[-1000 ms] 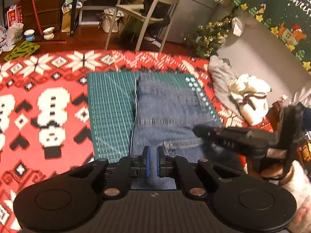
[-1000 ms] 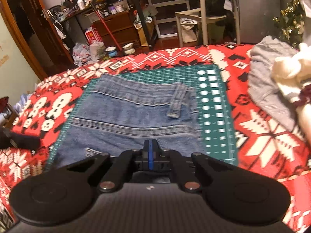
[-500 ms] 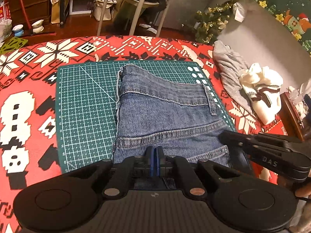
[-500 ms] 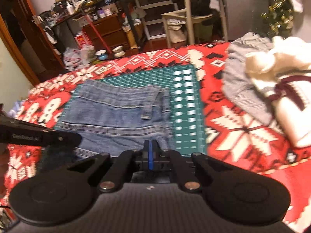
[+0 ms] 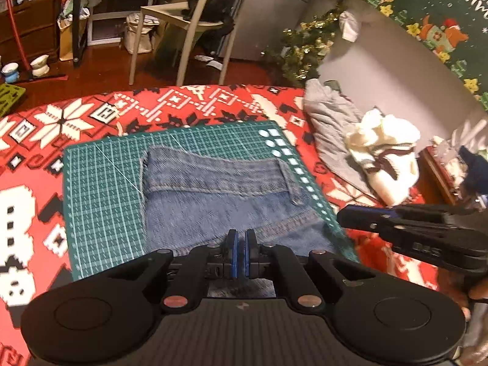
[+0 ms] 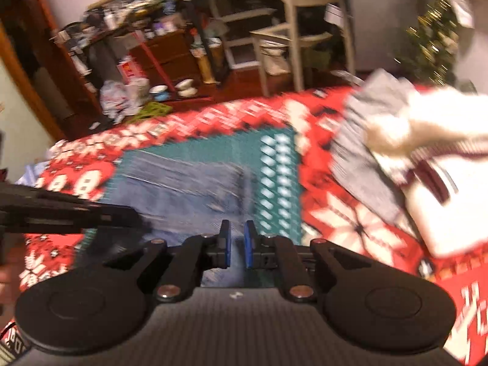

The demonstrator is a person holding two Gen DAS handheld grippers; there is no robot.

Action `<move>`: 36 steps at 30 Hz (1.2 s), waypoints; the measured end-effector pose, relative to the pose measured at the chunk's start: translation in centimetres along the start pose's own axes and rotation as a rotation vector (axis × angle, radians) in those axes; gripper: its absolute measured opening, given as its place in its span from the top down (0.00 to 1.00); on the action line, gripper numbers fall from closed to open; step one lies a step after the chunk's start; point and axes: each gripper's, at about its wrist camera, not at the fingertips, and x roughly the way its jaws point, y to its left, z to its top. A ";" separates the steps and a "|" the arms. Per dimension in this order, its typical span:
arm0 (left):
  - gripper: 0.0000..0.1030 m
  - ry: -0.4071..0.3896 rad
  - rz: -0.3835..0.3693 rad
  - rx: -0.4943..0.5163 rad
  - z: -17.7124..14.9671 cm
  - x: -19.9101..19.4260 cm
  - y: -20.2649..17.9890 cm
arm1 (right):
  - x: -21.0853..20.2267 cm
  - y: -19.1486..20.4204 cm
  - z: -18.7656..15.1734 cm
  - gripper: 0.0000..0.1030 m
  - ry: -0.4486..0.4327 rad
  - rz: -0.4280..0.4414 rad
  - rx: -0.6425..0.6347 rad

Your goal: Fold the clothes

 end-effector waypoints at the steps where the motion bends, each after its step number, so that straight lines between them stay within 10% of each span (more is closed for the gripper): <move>1: 0.97 0.006 0.006 0.002 0.2 0.5 0.0 | 0.3 0.5 0.4 0.89 0.006 0.018 -0.020; 21: 0.97 -0.022 -0.021 -0.020 2.7 4.8 0.6 | 5.8 1.3 0.7 0.89 0.047 -0.056 -0.118; 36: 0.97 -0.049 -0.033 0.004 0.6 -1.0 1.9 | 3.3 3.4 1.9 0.84 0.020 -0.002 -0.149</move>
